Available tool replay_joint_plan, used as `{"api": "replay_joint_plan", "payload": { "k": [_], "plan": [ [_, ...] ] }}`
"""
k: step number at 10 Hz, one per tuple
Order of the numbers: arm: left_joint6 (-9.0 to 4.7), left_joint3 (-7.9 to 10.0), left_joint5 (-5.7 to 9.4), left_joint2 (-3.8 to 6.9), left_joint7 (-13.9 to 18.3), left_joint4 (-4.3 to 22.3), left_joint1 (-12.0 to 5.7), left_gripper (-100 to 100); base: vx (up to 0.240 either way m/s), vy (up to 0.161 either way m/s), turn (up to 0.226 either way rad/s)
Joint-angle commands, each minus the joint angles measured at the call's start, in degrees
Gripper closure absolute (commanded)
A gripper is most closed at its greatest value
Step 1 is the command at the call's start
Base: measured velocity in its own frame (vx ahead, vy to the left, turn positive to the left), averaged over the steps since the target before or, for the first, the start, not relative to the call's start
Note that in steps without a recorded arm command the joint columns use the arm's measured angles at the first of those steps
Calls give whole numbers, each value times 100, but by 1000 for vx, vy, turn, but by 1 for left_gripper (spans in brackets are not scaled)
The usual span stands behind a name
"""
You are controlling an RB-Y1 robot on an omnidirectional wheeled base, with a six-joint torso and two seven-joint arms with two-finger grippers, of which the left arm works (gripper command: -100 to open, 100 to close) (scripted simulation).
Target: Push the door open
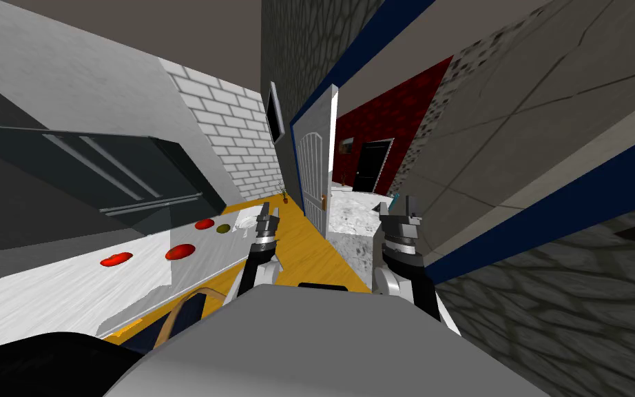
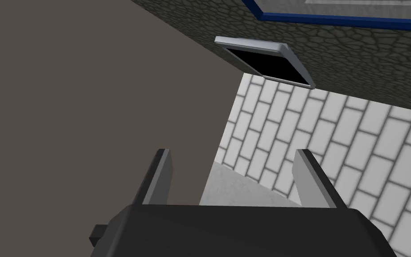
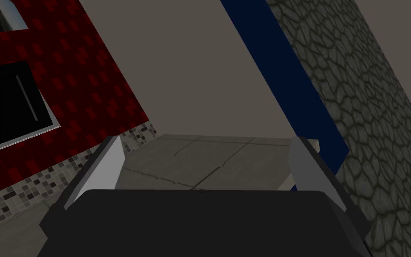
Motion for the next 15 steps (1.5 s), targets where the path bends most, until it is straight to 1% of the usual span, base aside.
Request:
{"api": "replay_joint_plan", "payload": {
  "k": [1, 2, 5, 10, 15],
  "plan": [
    [31, -94, 6, 95, 26, 206, -109, -100, -24, 45, -86],
    [39, -119, 8, 118, 32, 259, -137, -100, 126, 78, -117],
    [114, -348, 23, 298, 95, 760, -403, -100, 194, 114, -131],
    [197, -599, 40, 457, 163, 1309, -693, -100, 102, 64, -92],
    [292, -890, 59, 605, 242, 1945, -1030, -100, 88, 84, -106]
  ]
}}
